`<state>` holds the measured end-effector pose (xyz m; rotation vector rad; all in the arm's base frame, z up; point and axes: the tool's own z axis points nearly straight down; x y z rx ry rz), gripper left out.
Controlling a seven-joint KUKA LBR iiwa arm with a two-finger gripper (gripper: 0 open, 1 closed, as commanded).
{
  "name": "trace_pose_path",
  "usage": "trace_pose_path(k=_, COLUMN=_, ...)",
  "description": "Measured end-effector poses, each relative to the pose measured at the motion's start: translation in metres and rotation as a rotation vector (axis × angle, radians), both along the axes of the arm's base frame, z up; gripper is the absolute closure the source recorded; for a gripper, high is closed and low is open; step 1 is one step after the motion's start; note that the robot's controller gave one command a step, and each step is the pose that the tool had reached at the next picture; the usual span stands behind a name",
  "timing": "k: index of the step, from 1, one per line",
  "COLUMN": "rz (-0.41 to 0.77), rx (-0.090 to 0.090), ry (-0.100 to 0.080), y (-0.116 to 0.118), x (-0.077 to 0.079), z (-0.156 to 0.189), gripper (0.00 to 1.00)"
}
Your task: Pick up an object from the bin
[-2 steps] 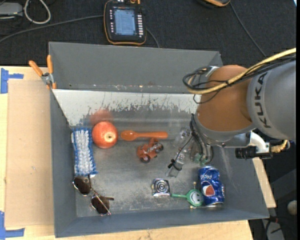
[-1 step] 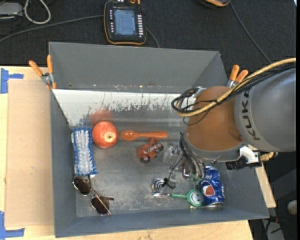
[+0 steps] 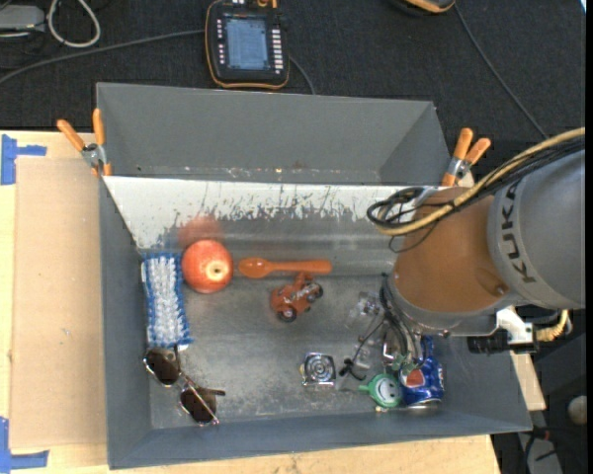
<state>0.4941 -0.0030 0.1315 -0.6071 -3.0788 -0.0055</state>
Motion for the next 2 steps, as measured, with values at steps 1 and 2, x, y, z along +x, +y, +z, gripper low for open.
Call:
trace_pose_path(k=1, rz=0.174, rx=0.004, ry=0.008, y=-0.025, x=0.041, z=-0.029, gripper=0.0)
trace_pose_path(k=2, rz=0.195, rx=0.002, ry=0.008, y=-0.007, x=0.007, z=-0.039, gripper=0.0)
